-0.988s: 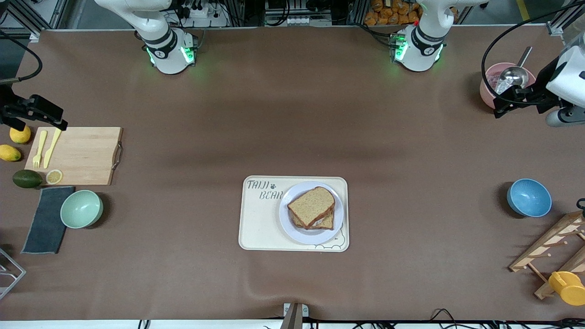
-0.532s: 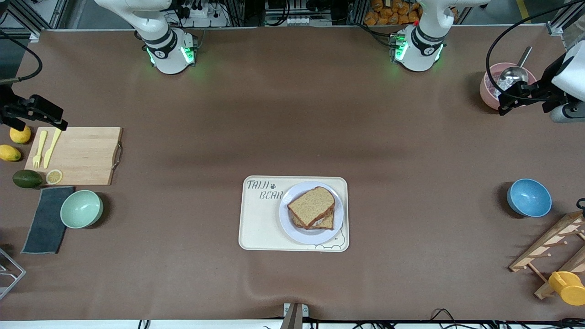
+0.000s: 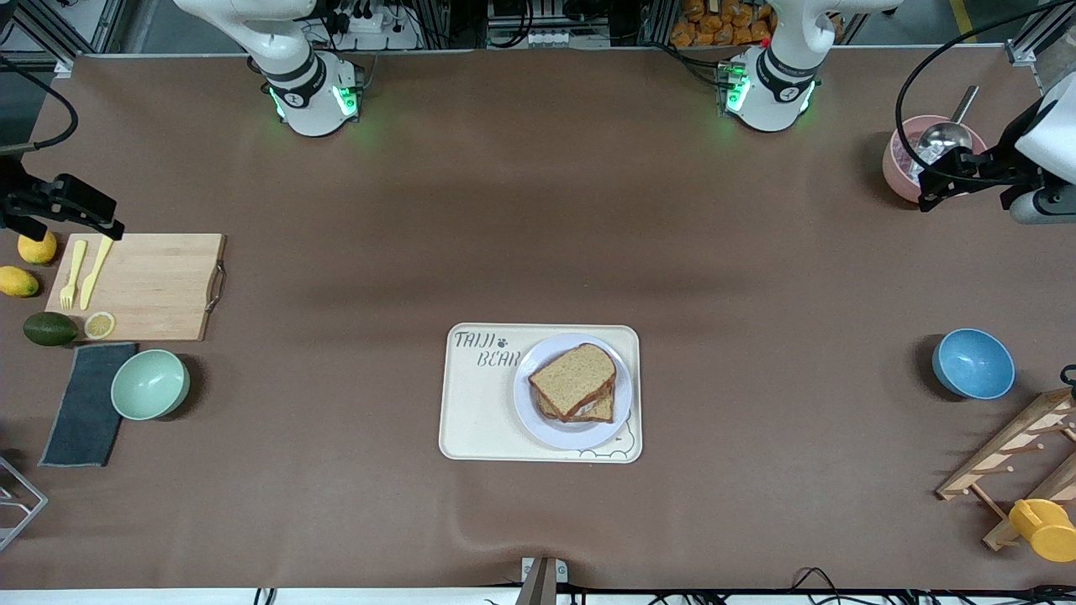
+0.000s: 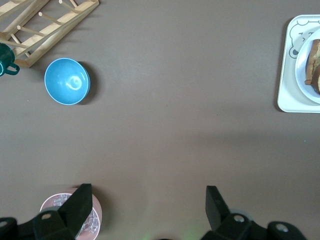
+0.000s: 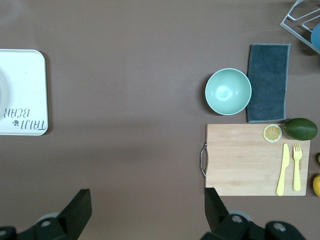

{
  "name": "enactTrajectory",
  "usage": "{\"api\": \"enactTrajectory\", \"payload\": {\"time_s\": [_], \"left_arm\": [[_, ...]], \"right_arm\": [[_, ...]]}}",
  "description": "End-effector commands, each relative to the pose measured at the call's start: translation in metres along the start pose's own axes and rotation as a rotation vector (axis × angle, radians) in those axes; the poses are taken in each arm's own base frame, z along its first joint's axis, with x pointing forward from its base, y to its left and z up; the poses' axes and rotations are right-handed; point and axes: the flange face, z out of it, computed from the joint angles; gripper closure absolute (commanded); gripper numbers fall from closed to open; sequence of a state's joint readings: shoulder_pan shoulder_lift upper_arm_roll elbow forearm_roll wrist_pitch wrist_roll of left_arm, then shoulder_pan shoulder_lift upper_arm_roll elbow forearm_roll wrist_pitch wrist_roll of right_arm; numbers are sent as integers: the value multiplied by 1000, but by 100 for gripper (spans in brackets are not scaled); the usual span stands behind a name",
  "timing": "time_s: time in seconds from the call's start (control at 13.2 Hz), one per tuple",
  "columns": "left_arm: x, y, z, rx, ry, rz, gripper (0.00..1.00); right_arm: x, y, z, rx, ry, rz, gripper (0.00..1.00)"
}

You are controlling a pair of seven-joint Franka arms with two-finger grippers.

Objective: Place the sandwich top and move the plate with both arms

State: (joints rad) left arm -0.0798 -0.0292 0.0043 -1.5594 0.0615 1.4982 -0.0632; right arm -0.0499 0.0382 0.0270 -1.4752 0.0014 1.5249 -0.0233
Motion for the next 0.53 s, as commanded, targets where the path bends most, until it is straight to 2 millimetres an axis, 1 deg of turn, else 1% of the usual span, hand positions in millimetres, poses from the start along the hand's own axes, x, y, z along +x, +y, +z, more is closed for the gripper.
{"api": "enactTrajectory", "payload": {"time_s": [0.0, 0.23, 0.46], "left_arm": [[-8, -3, -5, -2, -4, 29, 0], [-8, -2, -6, -13, -3, 13, 0], [-9, 7, -8, -18, 1, 27, 0]], "right_arm": [[0, 0, -1, -6, -2, 13, 0], [0, 0, -1, -6, -2, 13, 0], [0, 1, -1, -6, -4, 15, 0]]}}
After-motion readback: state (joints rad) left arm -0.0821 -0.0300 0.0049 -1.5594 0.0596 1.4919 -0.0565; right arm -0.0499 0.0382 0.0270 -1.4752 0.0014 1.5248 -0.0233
